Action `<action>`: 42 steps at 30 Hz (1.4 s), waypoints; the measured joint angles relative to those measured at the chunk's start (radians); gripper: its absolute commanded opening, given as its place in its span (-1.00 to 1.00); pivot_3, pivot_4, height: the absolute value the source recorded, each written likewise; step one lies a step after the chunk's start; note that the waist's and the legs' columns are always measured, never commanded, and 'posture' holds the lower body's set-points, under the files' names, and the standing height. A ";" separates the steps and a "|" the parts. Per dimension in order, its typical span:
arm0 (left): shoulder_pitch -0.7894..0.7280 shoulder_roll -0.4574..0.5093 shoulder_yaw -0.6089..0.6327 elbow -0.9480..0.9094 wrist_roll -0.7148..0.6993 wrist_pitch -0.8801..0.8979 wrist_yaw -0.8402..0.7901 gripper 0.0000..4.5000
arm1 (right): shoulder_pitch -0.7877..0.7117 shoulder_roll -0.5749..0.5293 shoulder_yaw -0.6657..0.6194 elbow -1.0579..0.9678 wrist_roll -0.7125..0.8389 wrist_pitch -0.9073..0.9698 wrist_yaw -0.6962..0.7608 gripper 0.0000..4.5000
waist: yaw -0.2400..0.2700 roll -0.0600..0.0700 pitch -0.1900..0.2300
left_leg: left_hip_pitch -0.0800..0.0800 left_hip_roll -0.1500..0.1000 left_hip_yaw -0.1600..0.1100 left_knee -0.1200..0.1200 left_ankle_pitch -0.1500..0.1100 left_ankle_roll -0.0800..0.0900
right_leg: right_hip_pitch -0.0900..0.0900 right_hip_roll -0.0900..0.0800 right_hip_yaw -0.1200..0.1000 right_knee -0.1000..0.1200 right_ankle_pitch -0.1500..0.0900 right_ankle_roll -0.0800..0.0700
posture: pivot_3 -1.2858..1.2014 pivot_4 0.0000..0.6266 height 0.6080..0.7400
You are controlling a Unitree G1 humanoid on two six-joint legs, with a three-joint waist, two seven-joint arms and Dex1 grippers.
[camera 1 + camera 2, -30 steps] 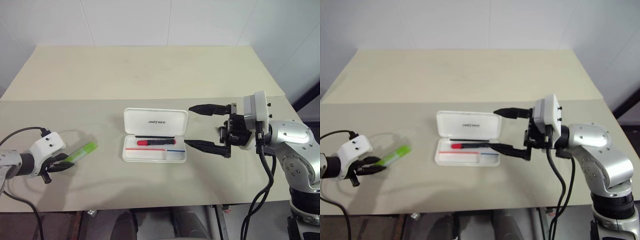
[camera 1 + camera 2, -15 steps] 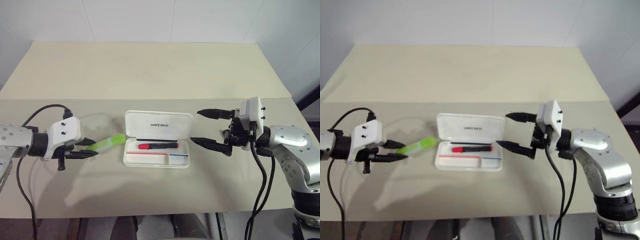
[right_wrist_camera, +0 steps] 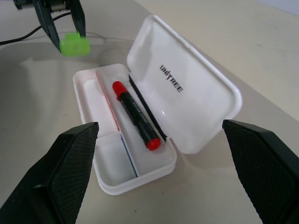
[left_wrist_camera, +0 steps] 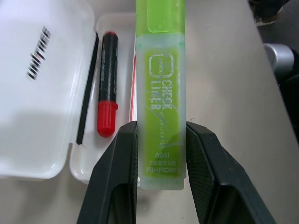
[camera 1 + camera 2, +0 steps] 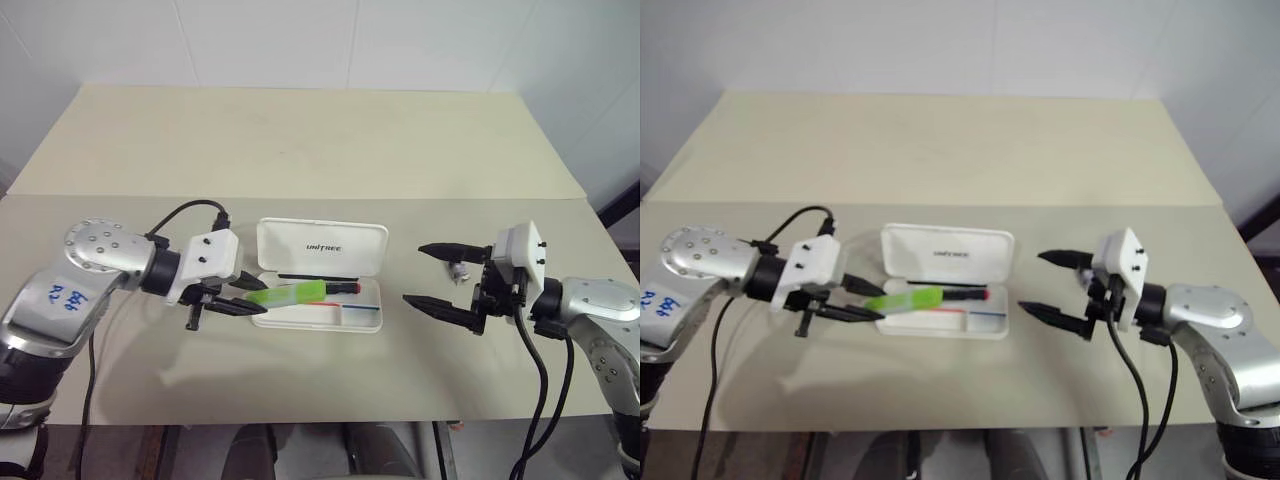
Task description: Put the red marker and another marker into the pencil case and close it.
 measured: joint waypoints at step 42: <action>-0.116 -0.189 -0.158 0.197 0.212 -0.122 -0.067 0.92 | 0.068 0.008 -0.022 -0.113 0.030 0.016 -0.134 1.00 | 0.005 0.000 0.000 | 0.000 0.000 -0.001 0.004 0.000 0.000 | 0.002 0.000 0.000 0.001 0.001 0.002 | 0.03 -0.52 1.00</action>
